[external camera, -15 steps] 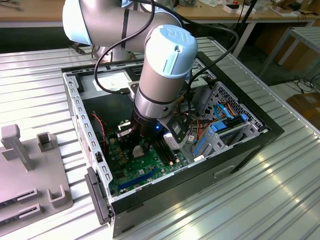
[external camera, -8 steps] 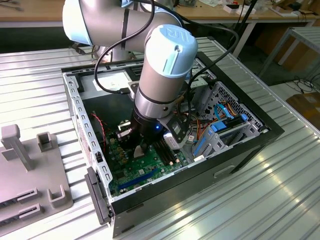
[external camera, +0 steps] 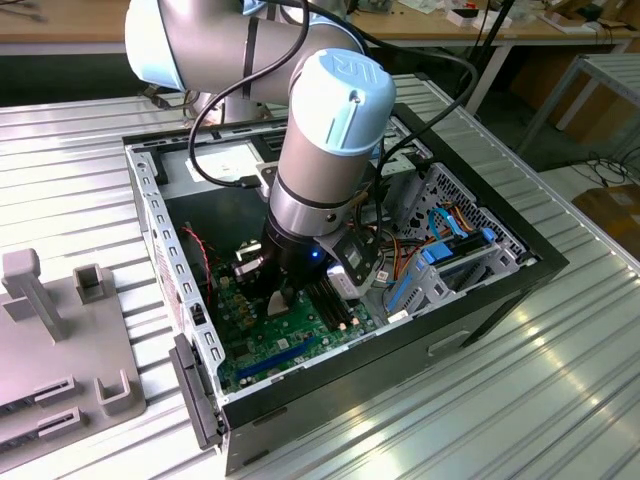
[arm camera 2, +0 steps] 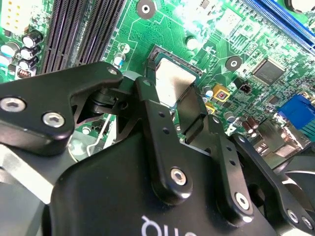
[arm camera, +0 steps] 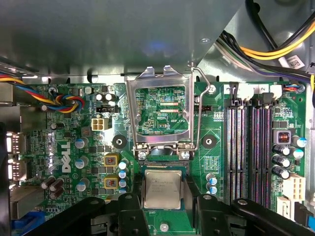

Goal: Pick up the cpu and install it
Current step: 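Pick up the cpu and move it towards the insertion slot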

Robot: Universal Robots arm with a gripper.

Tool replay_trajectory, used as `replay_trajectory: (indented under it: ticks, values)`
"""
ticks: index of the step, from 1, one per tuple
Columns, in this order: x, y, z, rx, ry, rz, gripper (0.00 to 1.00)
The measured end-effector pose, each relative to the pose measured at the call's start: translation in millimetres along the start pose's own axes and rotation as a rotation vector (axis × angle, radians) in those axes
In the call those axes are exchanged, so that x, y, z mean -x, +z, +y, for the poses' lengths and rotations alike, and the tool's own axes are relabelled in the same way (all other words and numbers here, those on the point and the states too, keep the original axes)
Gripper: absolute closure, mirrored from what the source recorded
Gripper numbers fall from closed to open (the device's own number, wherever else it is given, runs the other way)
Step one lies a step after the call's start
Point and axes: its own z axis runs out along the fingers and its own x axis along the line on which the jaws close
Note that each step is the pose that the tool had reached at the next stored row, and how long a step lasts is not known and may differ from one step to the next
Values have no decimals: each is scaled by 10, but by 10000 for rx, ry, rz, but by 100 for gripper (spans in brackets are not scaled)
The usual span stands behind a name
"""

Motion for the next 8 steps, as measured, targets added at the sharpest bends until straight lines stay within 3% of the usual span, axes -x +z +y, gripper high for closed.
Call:
replay_trajectory:
  ticks: [8]
  values:
    - [0,0,0,1,13,0,58]
